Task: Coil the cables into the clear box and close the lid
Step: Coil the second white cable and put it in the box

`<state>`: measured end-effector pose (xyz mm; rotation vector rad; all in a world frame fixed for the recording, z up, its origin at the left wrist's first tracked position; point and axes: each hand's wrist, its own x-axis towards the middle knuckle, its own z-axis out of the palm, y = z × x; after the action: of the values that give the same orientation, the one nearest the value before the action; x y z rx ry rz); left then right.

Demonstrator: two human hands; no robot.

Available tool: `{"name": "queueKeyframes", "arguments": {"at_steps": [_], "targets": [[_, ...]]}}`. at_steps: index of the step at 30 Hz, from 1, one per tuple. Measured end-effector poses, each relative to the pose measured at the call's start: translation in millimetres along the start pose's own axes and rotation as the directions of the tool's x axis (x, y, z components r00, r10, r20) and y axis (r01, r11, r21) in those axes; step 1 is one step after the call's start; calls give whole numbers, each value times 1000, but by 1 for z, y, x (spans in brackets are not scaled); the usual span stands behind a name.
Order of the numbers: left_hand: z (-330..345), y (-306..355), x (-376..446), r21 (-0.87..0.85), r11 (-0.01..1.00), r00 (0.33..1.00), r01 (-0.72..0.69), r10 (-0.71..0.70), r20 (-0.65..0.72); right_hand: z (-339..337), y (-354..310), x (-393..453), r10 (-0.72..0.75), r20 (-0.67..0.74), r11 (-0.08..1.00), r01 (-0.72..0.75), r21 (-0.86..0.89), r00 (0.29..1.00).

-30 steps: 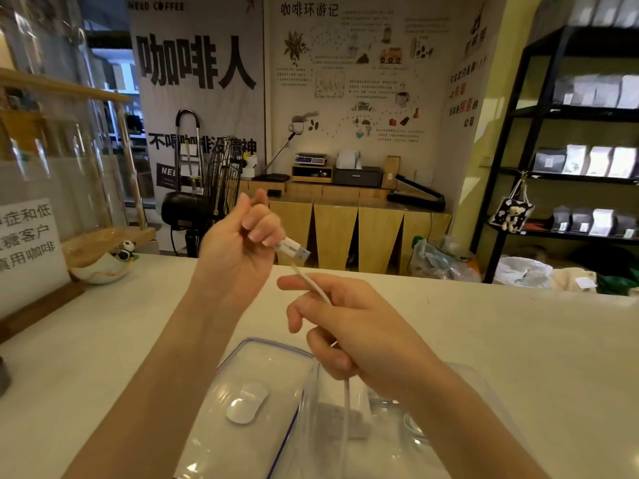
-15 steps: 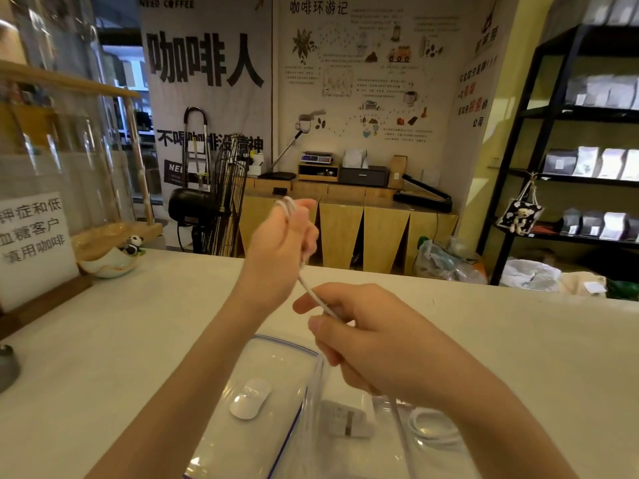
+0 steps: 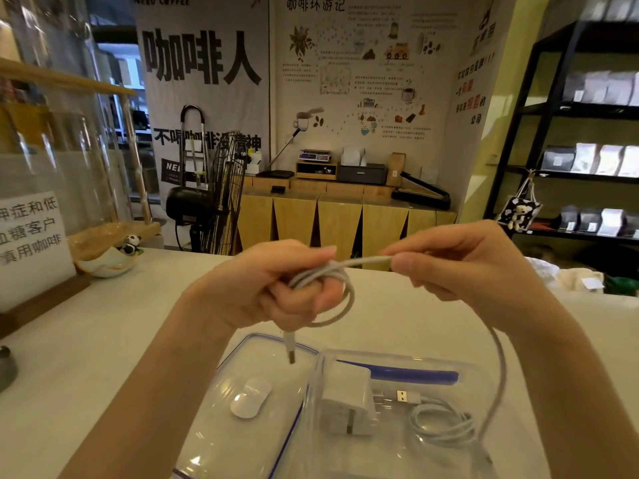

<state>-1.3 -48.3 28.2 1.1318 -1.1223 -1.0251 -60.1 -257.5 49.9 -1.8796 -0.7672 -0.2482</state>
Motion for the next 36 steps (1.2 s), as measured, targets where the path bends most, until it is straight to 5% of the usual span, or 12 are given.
{"name": "queueKeyframes", "arguments": {"at_steps": [3, 5, 8, 11, 13, 17, 20, 22, 24, 28, 32, 36], "targets": [[4, 2, 5, -430, 885, 973, -179, 223, 55, 13, 6, 7, 80, -18, 973, -74, 219, 997], [9, 3, 7, -610, 725, 933, -319, 354, -68, 25, 9, 11, 183, 1, 918, -171, 358, 983], [11, 3, 9, -645, 541, 837, -540, 428, -342, 45, 13, 13, 325, 50, 848, -314, 426, 945], [8, 1, 13, -349, 561, 628, -750, 439, -643, 65, 14, 14, 391, 138, 837, -414, 358, 910], [5, -1, 13, -136, 626, 500, -768, 453, -738, 72, 12, 12, 403, 162, 853, -433, 291, 901], [1, -7, 16, 188, 755, 325, -628, 474, -818, 73, 0, 6, 464, 165, 865, -486, 130, 870], [0, -12, 18, 466, 818, 216, -338, 549, -807, 68, -6, 1, 429, 175, 902, -409, -138, 886], [0, -14, 20, 588, 804, 243, -91, 590, -770, 60, -11, -3, 327, 116, 904, -274, -329, 938], [2, -16, 22, 645, 752, 349, 137, 573, -742, 48, -20, -7, 223, 71, 885, -171, -433, 972], [9, -23, 28, 604, 649, 603, 463, 269, -751, 31, -31, -14, 150, 106, 881, -84, -466, 983], [11, -18, 33, 454, 732, 743, 508, -105, -661, 12, -25, -10, 75, 53, 923, -49, -382, 996], [20, -6, 19, 345, 911, 875, 224, -32, -483, 3, -11, -3, 93, -24, 984, -96, -152, 995]]}}
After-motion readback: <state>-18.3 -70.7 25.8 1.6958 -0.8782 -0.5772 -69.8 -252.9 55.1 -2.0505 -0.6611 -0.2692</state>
